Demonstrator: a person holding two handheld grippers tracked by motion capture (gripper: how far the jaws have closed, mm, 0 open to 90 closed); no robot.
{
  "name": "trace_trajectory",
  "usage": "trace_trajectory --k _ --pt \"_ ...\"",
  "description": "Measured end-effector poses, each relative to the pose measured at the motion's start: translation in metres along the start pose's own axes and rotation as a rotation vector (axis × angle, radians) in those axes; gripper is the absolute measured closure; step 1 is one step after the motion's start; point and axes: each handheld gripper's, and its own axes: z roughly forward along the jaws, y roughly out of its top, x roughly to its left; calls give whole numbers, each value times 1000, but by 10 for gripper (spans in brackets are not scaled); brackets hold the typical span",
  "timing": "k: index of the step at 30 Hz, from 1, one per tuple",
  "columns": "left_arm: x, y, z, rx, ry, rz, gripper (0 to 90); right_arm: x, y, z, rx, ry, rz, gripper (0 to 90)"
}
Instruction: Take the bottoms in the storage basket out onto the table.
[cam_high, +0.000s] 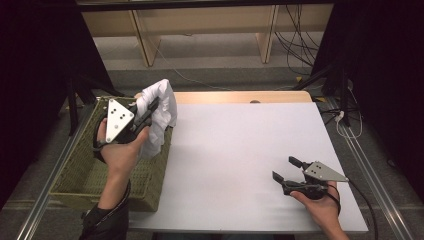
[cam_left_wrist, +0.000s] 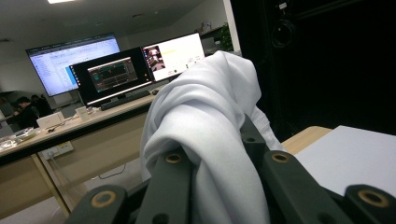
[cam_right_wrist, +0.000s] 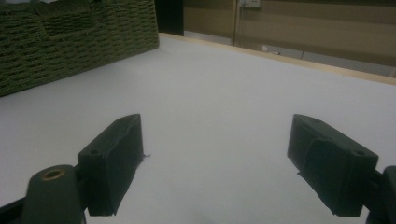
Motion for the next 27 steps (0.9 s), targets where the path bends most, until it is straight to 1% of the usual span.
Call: trace_trajectory --k 16,27 --pt "-9 1 5 -1 -22 8 777 0 0 0 -1 0 1 192" --pt "-17 0 9 3 -46 13 777 0 0 0 0 1 1 192"
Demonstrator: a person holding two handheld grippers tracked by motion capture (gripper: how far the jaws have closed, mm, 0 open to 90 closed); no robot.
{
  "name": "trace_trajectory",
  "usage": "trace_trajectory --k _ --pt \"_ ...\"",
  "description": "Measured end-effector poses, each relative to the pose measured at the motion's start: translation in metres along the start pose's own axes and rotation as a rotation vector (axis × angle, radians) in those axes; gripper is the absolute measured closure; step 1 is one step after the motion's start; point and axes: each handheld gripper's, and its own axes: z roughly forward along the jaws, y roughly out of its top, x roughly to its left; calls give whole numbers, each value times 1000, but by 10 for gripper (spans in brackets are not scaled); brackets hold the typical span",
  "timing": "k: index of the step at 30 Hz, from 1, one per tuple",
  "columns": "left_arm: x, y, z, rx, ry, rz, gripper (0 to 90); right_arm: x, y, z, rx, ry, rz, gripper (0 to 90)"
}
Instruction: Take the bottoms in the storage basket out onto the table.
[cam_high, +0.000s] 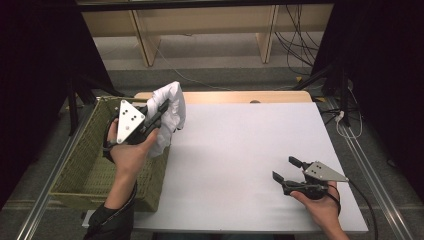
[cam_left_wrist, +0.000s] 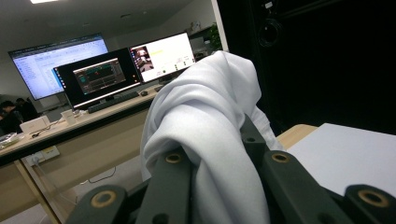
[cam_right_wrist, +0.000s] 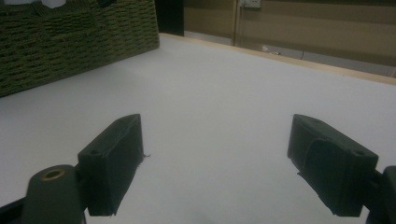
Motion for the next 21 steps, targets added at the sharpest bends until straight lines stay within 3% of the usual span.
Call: trace_trajectory --k 21 --pt "-9 1 6 -7 -31 -1 778 0 0 0 2 0 0 192"
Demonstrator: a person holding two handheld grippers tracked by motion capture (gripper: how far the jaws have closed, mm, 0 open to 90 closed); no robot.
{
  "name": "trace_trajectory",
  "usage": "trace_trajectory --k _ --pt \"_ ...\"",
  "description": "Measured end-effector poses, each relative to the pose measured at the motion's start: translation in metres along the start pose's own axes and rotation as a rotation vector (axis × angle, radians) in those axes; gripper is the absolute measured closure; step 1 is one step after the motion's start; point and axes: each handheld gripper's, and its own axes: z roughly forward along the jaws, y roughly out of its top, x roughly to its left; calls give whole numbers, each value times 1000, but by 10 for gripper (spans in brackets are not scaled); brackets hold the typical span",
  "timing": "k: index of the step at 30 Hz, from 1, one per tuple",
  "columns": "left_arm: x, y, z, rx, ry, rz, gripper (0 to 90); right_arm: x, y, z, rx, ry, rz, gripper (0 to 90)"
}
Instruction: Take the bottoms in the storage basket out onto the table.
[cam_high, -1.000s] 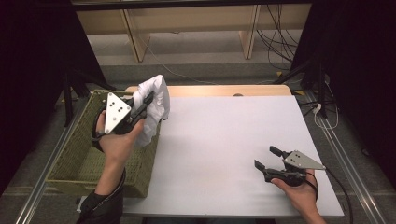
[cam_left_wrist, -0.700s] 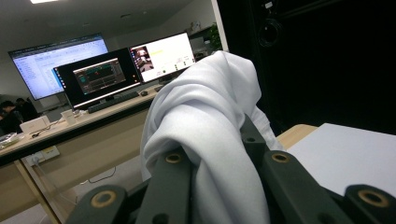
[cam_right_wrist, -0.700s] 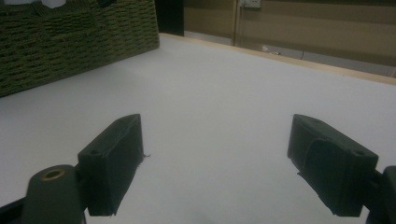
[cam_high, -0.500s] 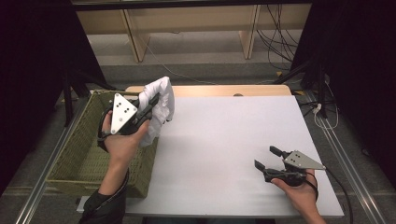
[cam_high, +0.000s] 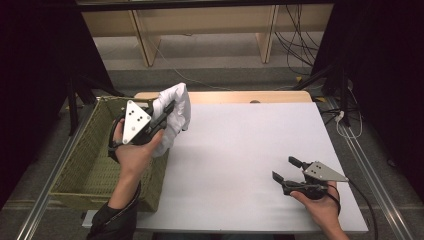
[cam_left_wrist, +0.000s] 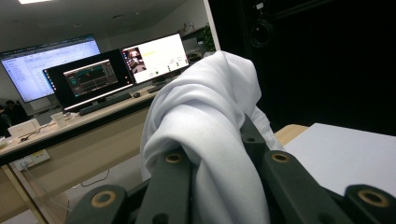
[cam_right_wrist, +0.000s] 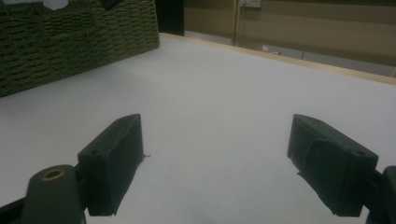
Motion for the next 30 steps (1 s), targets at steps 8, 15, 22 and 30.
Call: trace_trajectory --k 8,15,22,30 --pt "-3 0 2 -1 -9 0 777 0 0 0 -1 1 3 192" --pt "-6 -1 5 2 -22 -1 778 0 0 0 1 2 2 192" --pt "-10 0 7 -1 -34 -2 777 0 0 0 0 1 0 192" --pt "-14 -1 9 1 -44 -4 777 0 0 0 -3 2 0 192"
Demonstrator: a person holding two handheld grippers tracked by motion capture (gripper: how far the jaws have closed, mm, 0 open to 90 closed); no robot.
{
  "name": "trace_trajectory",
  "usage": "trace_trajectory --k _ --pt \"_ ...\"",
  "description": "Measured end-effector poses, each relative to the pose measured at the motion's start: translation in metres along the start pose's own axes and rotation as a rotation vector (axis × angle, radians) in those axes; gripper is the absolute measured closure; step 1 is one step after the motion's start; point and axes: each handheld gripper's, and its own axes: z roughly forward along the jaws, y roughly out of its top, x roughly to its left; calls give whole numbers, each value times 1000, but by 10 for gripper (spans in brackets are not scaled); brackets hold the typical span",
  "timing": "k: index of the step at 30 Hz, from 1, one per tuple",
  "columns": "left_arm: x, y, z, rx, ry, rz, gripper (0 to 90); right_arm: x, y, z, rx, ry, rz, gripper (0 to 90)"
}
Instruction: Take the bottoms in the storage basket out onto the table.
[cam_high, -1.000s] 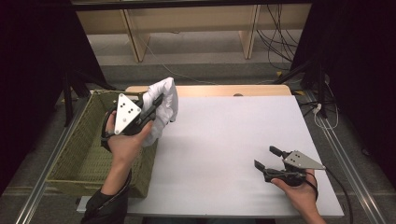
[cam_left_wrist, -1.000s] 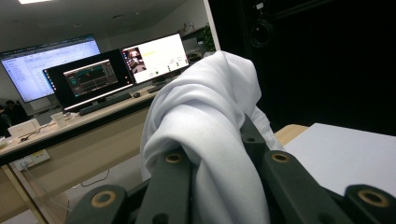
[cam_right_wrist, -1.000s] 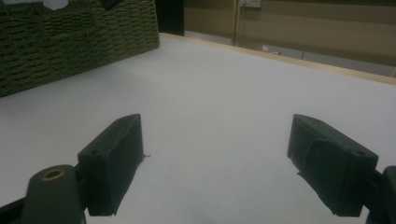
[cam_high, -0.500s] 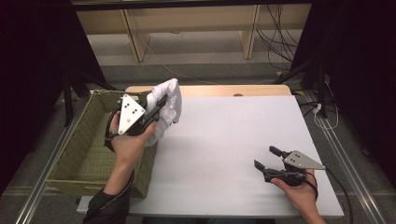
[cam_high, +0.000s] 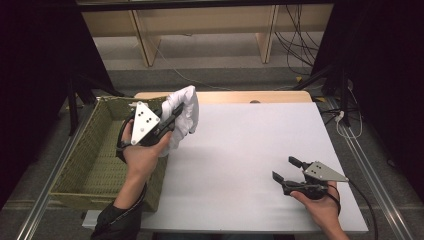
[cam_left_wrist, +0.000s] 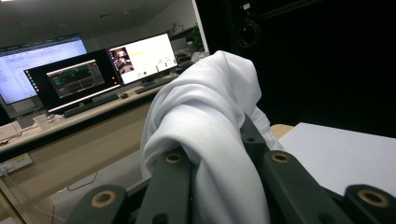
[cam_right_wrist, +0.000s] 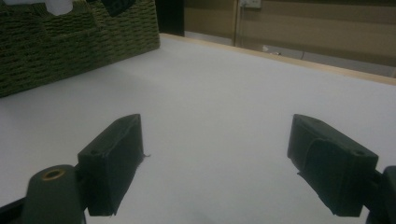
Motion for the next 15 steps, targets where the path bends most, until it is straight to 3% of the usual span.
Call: trace_trajectory --k 15 --pt "-7 0 4 5 -22 6 778 0 0 0 -2 -1 -2 192"
